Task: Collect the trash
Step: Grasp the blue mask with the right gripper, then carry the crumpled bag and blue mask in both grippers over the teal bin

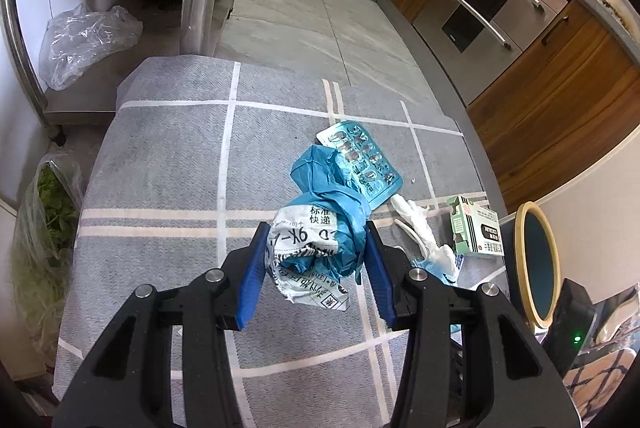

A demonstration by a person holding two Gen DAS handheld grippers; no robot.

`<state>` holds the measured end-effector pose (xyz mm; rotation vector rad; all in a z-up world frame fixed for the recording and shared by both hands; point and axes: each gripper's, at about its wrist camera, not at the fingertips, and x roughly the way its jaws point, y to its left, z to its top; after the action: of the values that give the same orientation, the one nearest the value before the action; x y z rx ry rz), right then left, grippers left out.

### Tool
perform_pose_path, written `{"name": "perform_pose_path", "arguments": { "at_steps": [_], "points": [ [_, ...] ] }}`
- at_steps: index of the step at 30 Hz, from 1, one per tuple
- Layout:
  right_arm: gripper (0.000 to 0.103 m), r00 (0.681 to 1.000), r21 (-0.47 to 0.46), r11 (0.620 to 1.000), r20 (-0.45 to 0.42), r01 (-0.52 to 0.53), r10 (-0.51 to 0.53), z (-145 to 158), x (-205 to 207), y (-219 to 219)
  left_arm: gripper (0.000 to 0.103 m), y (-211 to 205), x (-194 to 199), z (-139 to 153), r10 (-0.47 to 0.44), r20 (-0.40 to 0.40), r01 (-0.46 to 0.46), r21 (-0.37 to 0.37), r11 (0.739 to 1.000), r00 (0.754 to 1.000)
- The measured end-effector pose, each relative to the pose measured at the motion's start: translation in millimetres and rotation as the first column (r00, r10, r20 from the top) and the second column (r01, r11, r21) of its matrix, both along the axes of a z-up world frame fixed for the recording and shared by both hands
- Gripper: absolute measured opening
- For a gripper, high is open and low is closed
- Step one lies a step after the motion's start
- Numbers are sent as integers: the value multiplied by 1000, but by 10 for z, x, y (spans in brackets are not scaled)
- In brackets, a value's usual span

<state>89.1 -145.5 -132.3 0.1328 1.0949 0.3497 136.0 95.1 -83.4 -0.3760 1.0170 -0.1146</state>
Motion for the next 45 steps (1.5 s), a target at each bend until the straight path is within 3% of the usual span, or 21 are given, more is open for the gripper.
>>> {"name": "perform_pose_path", "arguments": {
  "at_steps": [1,4,9,17,32,45],
  "points": [
    [43,1000,-2,1000,8,-5,5,-2,-9,0,45,-5,-1,-2,1,0,-1,1,1000,1000],
    [35,1000,20,1000,5,-13,13,16,-24,-27,45,-4,3,-3,1,1,-1,-3,1000,1000],
    [31,998,45,998,33,-55,53,159,-89,-28,45,-42,20,14,-1,7,1,-4,1000,1000],
    [29,994,82,995,102,-55,47,510,-139,-222,45,-136,56,65,-13,17,14,-11,1000,1000],
    [29,965,149,982,214,119,-150,1041,-158,-1102,45,-544,151,236,-84,54,86,-36,996,995],
    [29,925,121,957,250,264,-287,1130,-286,-1836,45,-1431,233,473,-225,90,230,-51,972,970]
  ]
}}
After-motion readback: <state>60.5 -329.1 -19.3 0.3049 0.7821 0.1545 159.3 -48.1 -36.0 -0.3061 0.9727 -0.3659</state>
